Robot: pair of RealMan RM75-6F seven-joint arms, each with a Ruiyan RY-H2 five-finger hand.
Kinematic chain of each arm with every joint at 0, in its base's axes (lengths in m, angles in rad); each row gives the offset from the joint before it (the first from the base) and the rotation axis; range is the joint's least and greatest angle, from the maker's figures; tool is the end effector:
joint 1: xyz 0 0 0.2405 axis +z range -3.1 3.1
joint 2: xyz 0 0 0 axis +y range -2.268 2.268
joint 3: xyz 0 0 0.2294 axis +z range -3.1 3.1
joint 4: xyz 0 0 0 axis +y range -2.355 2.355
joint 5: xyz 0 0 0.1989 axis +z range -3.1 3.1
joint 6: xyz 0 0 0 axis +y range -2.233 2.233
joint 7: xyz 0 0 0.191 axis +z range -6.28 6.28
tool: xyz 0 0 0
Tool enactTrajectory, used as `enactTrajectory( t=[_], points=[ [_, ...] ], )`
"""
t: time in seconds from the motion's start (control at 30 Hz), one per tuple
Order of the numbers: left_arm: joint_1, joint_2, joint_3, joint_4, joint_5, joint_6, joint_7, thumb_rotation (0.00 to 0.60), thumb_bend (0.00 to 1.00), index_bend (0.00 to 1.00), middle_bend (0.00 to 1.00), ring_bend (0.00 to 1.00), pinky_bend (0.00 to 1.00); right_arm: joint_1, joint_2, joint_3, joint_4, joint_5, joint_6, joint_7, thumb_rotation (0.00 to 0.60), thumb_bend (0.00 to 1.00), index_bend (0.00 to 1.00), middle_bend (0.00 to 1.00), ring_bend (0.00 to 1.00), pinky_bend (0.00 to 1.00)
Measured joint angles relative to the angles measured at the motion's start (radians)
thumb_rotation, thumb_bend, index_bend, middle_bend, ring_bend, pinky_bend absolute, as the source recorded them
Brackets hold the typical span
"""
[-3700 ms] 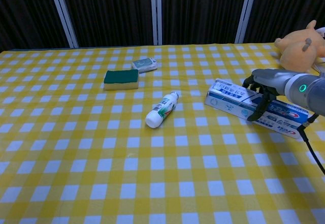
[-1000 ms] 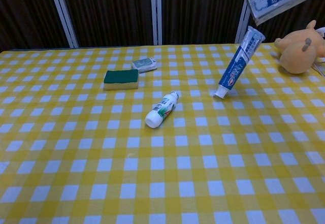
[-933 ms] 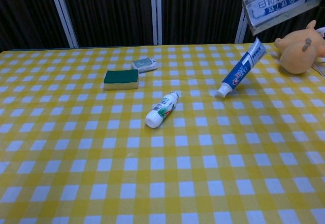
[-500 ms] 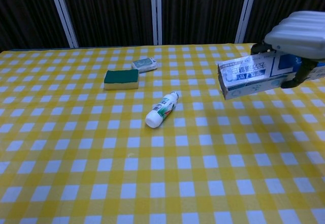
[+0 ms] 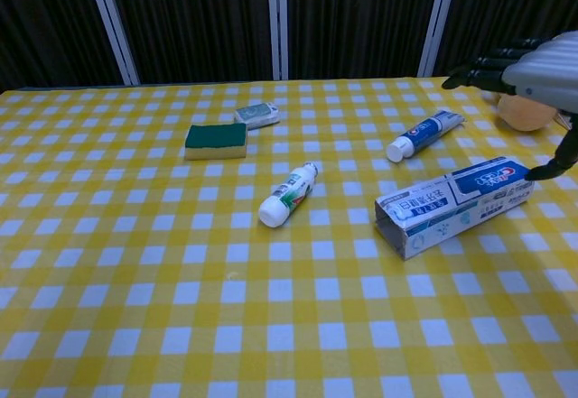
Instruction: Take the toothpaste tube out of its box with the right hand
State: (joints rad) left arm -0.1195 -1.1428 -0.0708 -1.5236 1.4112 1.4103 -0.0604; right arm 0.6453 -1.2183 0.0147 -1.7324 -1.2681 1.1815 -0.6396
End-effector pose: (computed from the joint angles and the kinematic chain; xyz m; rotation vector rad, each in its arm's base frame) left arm -0.3082 0.2402 0.1579 -1.3398 -0.9559 -0.8601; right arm -0.1499 -0.3290 0.0656 1.8935 -0.4456 0.6942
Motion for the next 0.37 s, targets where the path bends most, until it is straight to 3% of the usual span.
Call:
enactTrajectory(
  t=[0.17, 0.37],
  points=[
    [0.005, 0.004, 0.005, -0.005, 0.016, 0.013, -0.009, 0.600, 0.00, 0.00, 0.00, 0.00, 0.00, -0.113, 0.055, -0.023, -0.007, -0.143, 0.205, 0.121, 0.600, 0.00, 0.03, 0.00, 0.00, 0.00],
    [0.014, 0.018, 0.011, -0.024, 0.037, 0.036, -0.019, 0.600, 0.00, 0.00, 0.00, 0.00, 0.00, -0.276, 0.071, -0.058, 0.111, -0.261, 0.416, 0.294, 0.600, 0.00, 0.05, 0.00, 0.00, 0.00]
  ],
)
